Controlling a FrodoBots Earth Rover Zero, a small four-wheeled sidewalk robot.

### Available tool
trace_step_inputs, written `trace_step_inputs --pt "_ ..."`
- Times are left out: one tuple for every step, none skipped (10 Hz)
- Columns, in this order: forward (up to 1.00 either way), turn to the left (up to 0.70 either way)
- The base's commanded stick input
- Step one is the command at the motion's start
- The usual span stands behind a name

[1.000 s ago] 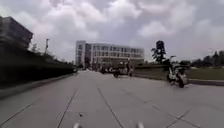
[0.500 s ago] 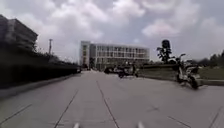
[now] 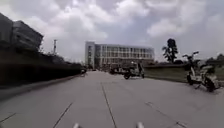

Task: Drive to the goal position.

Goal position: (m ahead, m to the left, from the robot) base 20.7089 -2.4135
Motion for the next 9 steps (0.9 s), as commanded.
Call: trace_step_inputs --pt "0.70 0.14" --pt "0.70 0.14" --pt "0.70 0.14" --pt "0.70 0.12" --pt "0.70 0.07" --pt "0.70 0.02" --pt "0.70 0.00" --pt "0.70 0.00" --pt "0.70 0.00"
